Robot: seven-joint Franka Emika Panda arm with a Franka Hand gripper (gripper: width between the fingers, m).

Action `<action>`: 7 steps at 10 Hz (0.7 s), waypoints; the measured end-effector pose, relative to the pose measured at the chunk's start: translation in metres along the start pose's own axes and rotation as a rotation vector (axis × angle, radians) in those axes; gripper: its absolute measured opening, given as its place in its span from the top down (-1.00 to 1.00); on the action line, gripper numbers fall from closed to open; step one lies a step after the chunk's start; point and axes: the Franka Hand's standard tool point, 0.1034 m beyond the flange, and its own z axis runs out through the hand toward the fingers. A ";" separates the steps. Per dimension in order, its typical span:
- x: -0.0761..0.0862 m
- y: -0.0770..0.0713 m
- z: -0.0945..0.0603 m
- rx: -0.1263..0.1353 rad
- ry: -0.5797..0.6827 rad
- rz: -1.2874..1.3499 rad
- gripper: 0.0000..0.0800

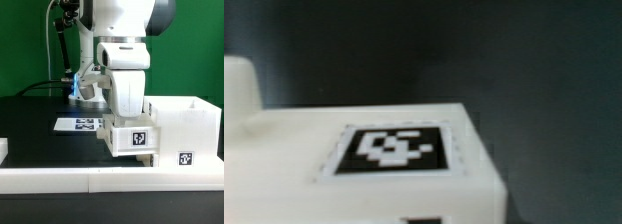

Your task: Assemble drawer

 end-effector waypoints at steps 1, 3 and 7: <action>0.000 0.000 0.000 0.000 0.000 0.000 0.90; 0.006 0.001 -0.001 -0.002 0.002 0.034 0.90; 0.010 0.002 -0.001 -0.002 0.003 0.053 0.90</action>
Offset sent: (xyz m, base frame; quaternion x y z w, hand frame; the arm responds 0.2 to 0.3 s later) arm 0.0073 0.0186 0.0043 -0.0107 -0.0022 0.0146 0.9998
